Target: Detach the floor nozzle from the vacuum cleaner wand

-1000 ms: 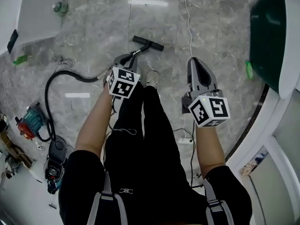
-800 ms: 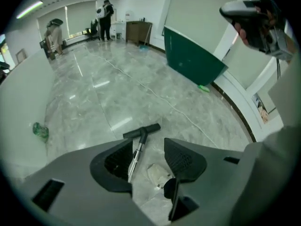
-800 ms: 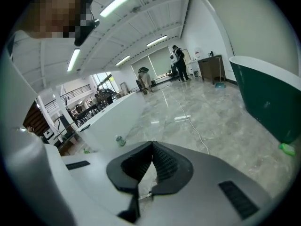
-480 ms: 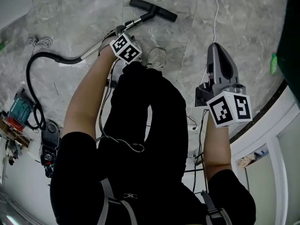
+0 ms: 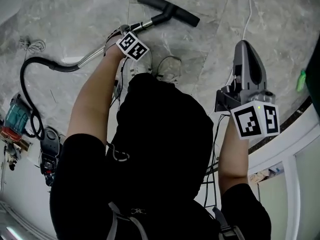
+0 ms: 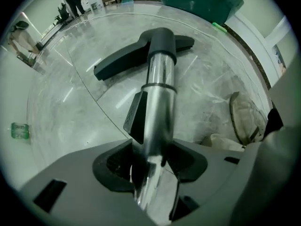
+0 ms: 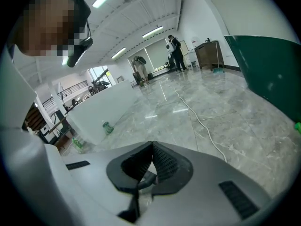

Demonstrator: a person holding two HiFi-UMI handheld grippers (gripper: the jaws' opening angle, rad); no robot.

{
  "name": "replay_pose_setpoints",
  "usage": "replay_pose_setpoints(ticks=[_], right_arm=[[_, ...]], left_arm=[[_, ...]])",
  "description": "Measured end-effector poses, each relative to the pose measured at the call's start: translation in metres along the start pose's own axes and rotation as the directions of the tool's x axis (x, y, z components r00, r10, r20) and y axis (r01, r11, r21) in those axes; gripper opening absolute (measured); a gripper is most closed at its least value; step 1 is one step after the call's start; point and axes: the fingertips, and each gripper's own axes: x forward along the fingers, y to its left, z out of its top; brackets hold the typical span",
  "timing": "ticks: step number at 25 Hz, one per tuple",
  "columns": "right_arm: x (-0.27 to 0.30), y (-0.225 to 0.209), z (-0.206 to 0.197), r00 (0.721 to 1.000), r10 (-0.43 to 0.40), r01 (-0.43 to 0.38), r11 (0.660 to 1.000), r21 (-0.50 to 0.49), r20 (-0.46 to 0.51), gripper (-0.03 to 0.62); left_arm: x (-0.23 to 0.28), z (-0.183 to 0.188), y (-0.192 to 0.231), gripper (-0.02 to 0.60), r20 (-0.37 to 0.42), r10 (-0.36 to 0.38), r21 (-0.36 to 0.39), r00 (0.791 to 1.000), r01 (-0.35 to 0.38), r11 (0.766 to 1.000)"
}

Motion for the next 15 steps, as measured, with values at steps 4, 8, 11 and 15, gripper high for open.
replay_pose_setpoints(ticks=[4,8,11,15], right_arm=[[0.008,-0.004,-0.014,0.999,-0.010,0.011,1.000,0.003,-0.034,0.014],[0.000,0.012,-0.005,0.999,0.006,-0.005,1.000,0.018,-0.049,0.014],[-0.011,0.030,0.002,0.997,0.028,-0.025,0.998,0.049,-0.068,0.014],[-0.033,0.062,0.008,0.993,0.088,-0.081,0.993,0.087,-0.075,0.014]], left_arm=[[0.009,0.000,0.005,0.168,-0.029,0.002,0.053,1.000,0.000,0.999],[-0.021,0.007,-0.002,0.147,0.018,-0.048,0.108,0.999,0.046,0.993],[-0.058,0.018,-0.004,0.147,0.081,-0.061,0.079,0.995,0.054,0.995],[-0.128,0.040,-0.008,0.147,0.237,-0.061,0.039,0.970,0.053,0.998]])
